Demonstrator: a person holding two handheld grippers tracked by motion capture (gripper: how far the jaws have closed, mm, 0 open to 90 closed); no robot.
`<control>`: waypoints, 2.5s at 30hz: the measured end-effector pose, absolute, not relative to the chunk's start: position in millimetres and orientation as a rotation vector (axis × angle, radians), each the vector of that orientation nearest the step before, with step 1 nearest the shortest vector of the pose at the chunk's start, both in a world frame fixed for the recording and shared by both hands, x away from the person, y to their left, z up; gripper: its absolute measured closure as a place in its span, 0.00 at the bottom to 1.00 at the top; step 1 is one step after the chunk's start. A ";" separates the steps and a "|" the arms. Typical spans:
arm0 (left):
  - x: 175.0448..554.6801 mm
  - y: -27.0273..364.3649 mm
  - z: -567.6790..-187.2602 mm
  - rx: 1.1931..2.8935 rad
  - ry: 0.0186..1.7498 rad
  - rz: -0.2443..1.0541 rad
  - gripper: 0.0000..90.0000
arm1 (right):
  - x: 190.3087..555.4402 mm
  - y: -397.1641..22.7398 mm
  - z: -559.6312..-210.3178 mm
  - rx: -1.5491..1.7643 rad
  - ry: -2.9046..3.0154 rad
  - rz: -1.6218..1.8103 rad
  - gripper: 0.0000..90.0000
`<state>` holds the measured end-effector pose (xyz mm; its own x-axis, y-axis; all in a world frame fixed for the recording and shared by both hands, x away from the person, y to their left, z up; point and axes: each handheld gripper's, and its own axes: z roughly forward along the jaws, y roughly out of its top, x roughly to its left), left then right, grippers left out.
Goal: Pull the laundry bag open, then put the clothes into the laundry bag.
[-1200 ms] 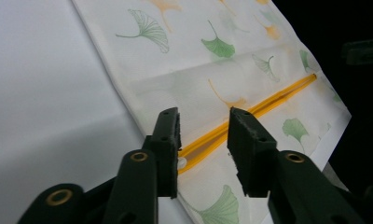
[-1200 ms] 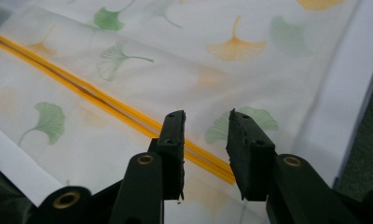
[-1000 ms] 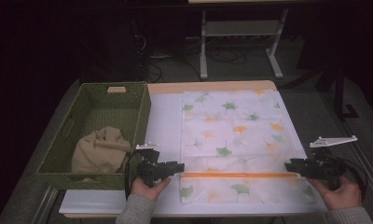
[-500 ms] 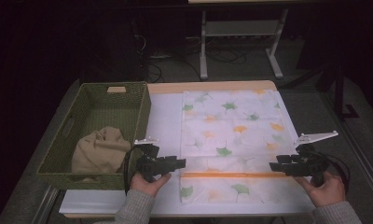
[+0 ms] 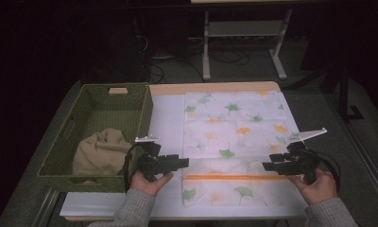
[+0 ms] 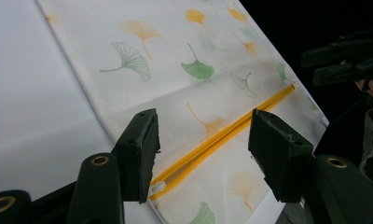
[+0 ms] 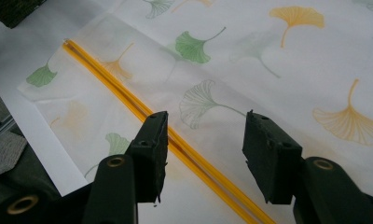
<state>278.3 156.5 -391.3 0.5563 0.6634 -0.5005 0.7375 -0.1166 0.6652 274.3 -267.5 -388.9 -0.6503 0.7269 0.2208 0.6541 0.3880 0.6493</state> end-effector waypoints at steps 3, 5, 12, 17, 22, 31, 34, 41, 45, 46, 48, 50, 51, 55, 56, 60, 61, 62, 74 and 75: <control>278.7 159.4 -385.6 1.822 1.149 -0.093 0.44 | 275.5 -264.5 -388.6 1.248 2.533 1.117 0.54; 279.2 162.6 -381.4 1.803 1.148 -0.096 0.44 | 276.2 -262.6 -388.1 1.231 2.515 1.134 0.54; 281.9 179.6 -364.3 1.798 1.162 -0.123 0.40 | 280.5 -253.1 -392.9 1.107 2.525 1.162 0.51; 284.5 199.2 -348.0 1.807 1.180 -0.123 0.36 | 283.3 -246.3 -396.4 1.083 2.538 1.155 0.51; 286.3 223.0 -337.3 1.826 1.232 -0.102 0.34 | 286.9 -239.3 -398.3 1.062 2.554 1.133 0.48; 284.9 257.4 -322.4 1.779 1.292 -0.035 0.34 | 290.6 -236.1 -400.6 1.065 2.560 1.111 0.44; 284.5 266.9 -316.4 1.783 1.306 -0.001 0.34 | 291.4 -235.8 -401.6 1.071 2.565 1.107 0.43; 285.6 298.6 -316.0 1.735 1.399 0.073 0.32 | 291.7 -233.5 -402.8 1.058 2.584 1.090 0.42; 284.6 318.7 -318.7 1.706 1.455 0.090 0.31 | 292.7 -231.4 -403.9 1.055 2.600 1.083 0.42; 284.1 323.3 -319.2 1.696 1.465 0.092 0.31 | 293.2 -230.7 -404.3 1.051 2.607 1.081 0.42; 282.1 336.1 -319.2 1.683 1.498 0.118 0.31 | 293.6 -229.9 -404.3 1.050 2.607 1.082 0.42; 281.4 340.8 -319.4 1.676 1.508 0.125 0.31 | 293.9 -229.7 -404.2 1.047 2.610 1.084 0.42; 280.9 344.8 -319.7 1.663 1.519 0.131 0.31 | 294.0 -229.3 -404.1 1.051 2.613 1.085 0.42; 278.9 359.4 -322.8 1.652 1.569 0.170 0.31 | 295.2 -226.5 -403.6 1.047 2.619 1.098 0.42; 278.3 362.8 -323.7 1.646 1.587 0.176 0.30 | 295.9 -224.7 -403.6 1.038 2.623 1.101 0.42; 278.1 372.8 -330.6 1.615 1.687 0.206 0.32 | 296.7 -222.7 -403.9 1.028 2.633 1.100 0.42; 278.8 374.4 -332.8 1.618 1.707 0.203 0.32 | 296.9 -222.0 -403.8 1.035 2.636 1.096 0.42; 280.0 375.5 -335.0 1.621 1.722 0.201 0.31 | 297.0 -221.4 -403.7 1.036 2.639 1.093 0.42; 309.6 360.1 -354.8 1.764 1.873 0.197 0.27 | 297.5 -216.2 -401.5 1.002 2.648 1.087 0.42; 312.1 358.6 -355.8 1.788 1.891 0.197 0.27 | 297.4 -216.3 -401.4 0.999 2.648 1.085 0.42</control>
